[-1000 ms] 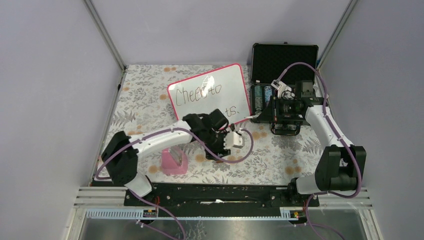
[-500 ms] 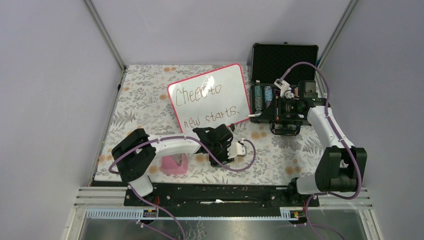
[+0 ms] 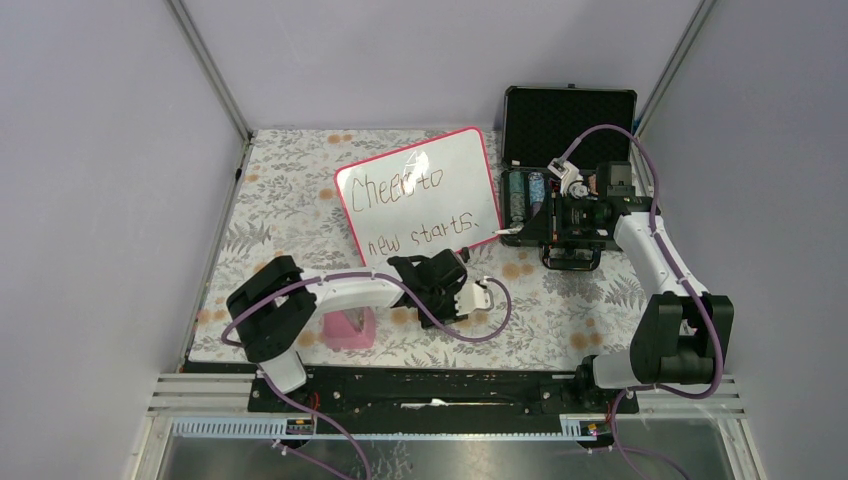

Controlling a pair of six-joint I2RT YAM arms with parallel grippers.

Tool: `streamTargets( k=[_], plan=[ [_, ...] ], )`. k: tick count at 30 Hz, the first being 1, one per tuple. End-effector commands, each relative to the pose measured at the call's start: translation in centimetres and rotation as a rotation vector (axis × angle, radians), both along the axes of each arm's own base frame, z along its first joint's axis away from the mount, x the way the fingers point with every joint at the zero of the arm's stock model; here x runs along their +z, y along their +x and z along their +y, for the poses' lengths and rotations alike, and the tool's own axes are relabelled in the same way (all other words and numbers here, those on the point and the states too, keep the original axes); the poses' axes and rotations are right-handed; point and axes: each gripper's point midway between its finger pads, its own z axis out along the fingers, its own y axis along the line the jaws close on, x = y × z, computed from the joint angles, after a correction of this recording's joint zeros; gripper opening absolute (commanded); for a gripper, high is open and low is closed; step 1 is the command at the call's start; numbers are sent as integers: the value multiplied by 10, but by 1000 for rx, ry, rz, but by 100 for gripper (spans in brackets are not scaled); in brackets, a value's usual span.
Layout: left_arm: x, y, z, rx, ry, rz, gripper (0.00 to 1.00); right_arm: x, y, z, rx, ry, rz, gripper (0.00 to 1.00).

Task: Write a sentence on the whiteboard
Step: Pick up the pen cap from the corner of the board, then insert the whiteboard marker without the cap into the pen cap.

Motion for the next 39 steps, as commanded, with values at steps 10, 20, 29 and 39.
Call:
streamTargets(
  k=[10,20,29,39],
  plan=[
    [-24,-3,8,3,62,33,18,12,-3,2,16,24,-44,0],
    [14,7,6,26,-9,31,0,11,-5,4,26,39,-34,0],
    [56,42,12,99,-117,-16,0,6,-12,9,46,73,3,0],
    [129,75,12,113,-276,-80,0,-3,-57,54,271,169,114,0]
  ],
)
